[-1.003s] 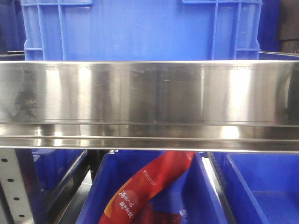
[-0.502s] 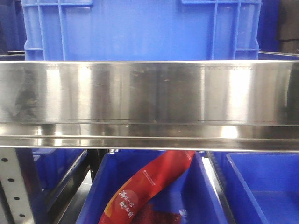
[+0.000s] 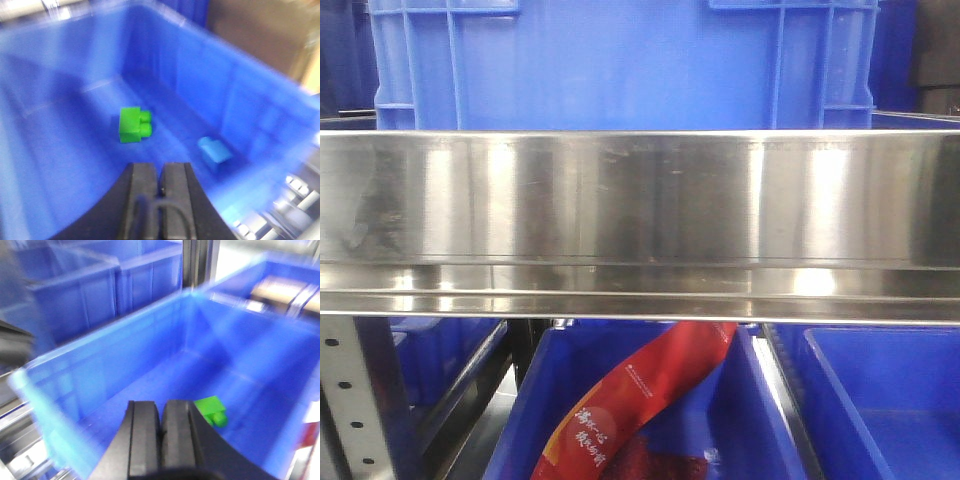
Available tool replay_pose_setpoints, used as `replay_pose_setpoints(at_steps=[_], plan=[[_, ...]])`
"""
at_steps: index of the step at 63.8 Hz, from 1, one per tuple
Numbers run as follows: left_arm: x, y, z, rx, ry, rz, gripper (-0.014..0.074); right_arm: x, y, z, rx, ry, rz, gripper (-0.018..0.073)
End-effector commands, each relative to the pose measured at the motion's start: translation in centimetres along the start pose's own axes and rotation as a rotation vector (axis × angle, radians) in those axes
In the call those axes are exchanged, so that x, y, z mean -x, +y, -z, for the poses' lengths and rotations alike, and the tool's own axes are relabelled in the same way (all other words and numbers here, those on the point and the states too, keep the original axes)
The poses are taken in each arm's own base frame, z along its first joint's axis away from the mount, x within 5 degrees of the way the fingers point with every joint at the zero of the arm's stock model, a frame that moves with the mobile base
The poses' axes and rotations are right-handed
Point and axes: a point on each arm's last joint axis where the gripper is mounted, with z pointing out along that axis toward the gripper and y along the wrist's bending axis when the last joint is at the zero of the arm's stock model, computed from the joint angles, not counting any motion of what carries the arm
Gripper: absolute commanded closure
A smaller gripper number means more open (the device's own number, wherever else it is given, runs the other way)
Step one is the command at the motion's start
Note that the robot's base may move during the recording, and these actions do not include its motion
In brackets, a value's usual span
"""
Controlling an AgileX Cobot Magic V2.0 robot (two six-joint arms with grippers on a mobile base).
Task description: Grab block from conveyor and place in blue bin
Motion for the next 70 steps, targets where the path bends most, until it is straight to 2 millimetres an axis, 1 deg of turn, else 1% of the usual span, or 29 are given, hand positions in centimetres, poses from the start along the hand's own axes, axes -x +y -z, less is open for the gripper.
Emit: replay_pose_setpoints(at_steps=[1, 6, 9, 13, 16, 20, 21, 24, 27, 29, 34, 39, 45, 51, 70], plan=[[-1.3, -0.3, 1.5, 0.001, -0.012, 0.028, 0.0707, -1.1, 0.4, 2.1, -0.042, -0.041, 0.035, 0.0715], [-3.1, -0.3, 3.1, 0.019, -0.050, 0.055, 0.0707, -3.0, 0.4, 3.4, -0.086, -0.058, 0.059, 0.0715], [-4.2, -0.3, 3.6, 0.030, -0.073, 0.067, 0.0707, -4.2, 0.6, 4.5, -0.114, -0.095, 0.073, 0.0715], [-6.2, -0.4, 4.2, 0.039, -0.103, 0.073, 0.0707, -5.8, 0.7, 5.2, -0.136, -0.123, 0.075, 0.0715], [-7.5, -0.4, 4.7, 0.044, -0.157, 0.073, 0.0707, -7.6, 0.7, 5.7, -0.151, -0.136, 0.070, 0.0715], [-9.1, -0.5, 5.6, 0.050, -0.218, 0.073, 0.0707, -9.3, 0.9, 6.5, -0.166, -0.168, 0.068, 0.0715], [-9.5, -0.6, 5.7, 0.051, -0.230, 0.073, 0.0707, -10.0, 1.0, 6.7, -0.170, -0.170, 0.067, 0.0715], [-11.3, -0.6, 5.8, 0.056, -0.260, 0.075, 0.0707, -11.4, 1.1, 7.0, -0.176, -0.172, 0.063, 0.0715], [-12.5, -0.6, 6.2, 0.061, -0.307, 0.074, 0.0707, -13.2, 1.1, 7.0, -0.180, -0.158, 0.058, 0.0715], [-13.6, -0.7, 6.4, 0.064, -0.332, 0.074, 0.0707, -14.1, 1.2, 7.3, -0.185, -0.163, 0.057, 0.0715], [-16.5, -0.7, 6.4, 0.071, -0.372, 0.075, 0.0707, -16.7, 1.2, 7.4, -0.191, -0.150, 0.051, 0.0715], [-18.2, -0.8, 6.6, 0.075, -0.408, 0.075, 0.0707, -18.5, 1.3, 7.6, -0.195, -0.143, 0.047, 0.0715], [-20.4, -0.8, 6.4, 0.079, -0.416, 0.076, 0.0707, -19.7, 1.4, 7.7, -0.196, -0.139, 0.046, 0.0715], [-21.4, -0.8, 6.3, 0.080, -0.424, 0.076, 0.0707, -20.1, 1.4, 7.8, -0.197, -0.141, 0.046, 0.0715], [-21.6, -0.8, 6.3, 0.080, -0.422, 0.076, 0.0707, -20.1, 1.4, 7.9, -0.198, -0.144, 0.046, 0.0715]])
